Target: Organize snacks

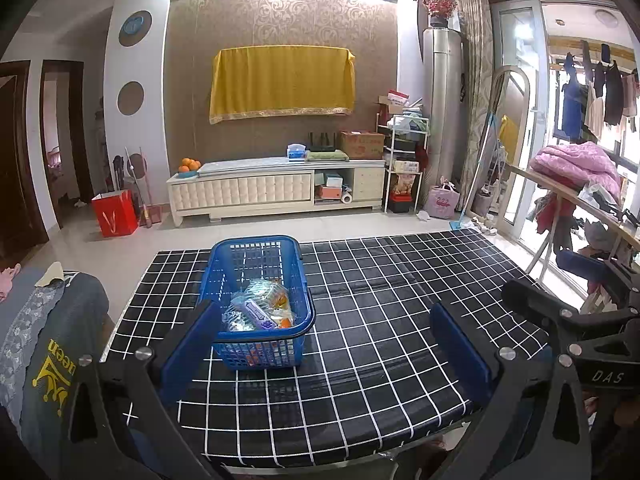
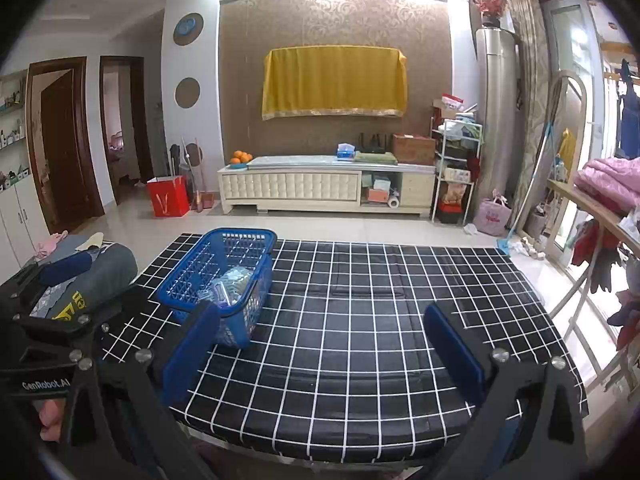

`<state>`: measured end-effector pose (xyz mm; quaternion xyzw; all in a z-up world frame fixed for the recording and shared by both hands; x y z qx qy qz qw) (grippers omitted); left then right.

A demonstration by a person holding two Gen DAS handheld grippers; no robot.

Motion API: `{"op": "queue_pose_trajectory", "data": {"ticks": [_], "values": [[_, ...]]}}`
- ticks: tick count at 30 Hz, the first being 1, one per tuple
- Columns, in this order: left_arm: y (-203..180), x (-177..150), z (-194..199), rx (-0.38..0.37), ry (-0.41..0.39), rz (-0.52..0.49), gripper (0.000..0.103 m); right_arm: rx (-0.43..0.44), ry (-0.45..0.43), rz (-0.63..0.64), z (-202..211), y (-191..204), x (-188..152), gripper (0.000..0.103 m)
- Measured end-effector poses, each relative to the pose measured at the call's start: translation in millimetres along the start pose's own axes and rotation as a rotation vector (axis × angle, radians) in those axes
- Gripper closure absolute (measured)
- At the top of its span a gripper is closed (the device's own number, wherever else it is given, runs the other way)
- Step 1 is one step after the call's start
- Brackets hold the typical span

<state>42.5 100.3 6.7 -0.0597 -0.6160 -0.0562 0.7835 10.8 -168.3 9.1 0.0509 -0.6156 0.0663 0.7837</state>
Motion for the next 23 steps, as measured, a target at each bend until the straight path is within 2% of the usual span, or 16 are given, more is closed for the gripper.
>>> {"op": "queue_pose_trajectory", "data": {"ticks": [6, 23], "values": [[1.3, -1.5, -2.4, -0.020, 0.012, 0.020, 0.000, -0.004, 0.000, 0.001, 0.0, 0.5, 0.0, 0.000], [0.7, -3.8, 0.0, -0.011, 0.007, 0.023, 0.000, -0.002, 0.010, -0.001, 0.0, 3.8, -2.1, 0.000]]}}
Point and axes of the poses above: each gripper's, at about its wrist camera, not at the fingertips, and z roughly against the way its jaws point, y to its left, x to its top, the point moved 2 cm from there along -z, roughly the way its jaws point, and after that the axes turned 14 degrees about -y, right-handed, at the moved point
